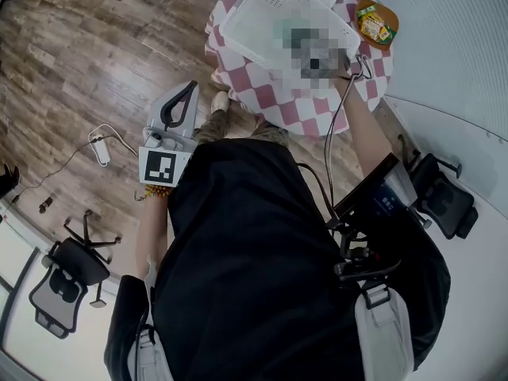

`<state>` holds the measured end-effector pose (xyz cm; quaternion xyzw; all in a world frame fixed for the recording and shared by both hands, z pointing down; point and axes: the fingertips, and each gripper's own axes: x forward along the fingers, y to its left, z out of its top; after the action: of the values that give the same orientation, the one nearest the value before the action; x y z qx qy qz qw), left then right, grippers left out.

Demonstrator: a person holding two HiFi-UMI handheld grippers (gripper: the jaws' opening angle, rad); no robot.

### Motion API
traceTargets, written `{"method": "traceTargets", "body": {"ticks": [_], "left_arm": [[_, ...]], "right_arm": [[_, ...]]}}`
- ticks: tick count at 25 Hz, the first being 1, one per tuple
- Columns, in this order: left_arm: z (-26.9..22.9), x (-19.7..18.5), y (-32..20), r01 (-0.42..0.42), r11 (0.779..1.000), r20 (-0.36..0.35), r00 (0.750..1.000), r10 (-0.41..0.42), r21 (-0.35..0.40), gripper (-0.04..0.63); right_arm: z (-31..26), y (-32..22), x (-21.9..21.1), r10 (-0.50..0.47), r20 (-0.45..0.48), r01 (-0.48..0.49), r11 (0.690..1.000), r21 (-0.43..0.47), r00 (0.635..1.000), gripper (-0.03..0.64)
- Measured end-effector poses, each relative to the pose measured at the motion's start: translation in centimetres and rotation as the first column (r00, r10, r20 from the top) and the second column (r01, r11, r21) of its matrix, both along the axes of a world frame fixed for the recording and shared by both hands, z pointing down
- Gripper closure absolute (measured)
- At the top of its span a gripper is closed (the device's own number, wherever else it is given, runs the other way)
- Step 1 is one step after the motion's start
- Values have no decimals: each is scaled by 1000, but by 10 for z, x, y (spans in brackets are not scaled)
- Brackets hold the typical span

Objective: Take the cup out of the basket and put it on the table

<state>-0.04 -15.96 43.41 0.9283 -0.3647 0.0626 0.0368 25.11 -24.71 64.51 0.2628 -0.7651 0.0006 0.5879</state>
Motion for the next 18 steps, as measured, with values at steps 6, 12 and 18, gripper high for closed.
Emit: {"method": "traceTargets", "body": {"ticks": [6,12,18], "left_arm": [[-6,13,-8,-26,999,-4,1000,27,19,597],[-11,26,-10,-62,997,10,998,62,36,597],[-15,31,-9,-95,994,23,995,94,53,597]], "right_arm": [[-20,6,0,45,70,-48,998,45,997,583],[-51,13,-6,64,151,-82,990,113,986,586],[-87,18,-18,102,288,-160,970,183,952,589]]}}
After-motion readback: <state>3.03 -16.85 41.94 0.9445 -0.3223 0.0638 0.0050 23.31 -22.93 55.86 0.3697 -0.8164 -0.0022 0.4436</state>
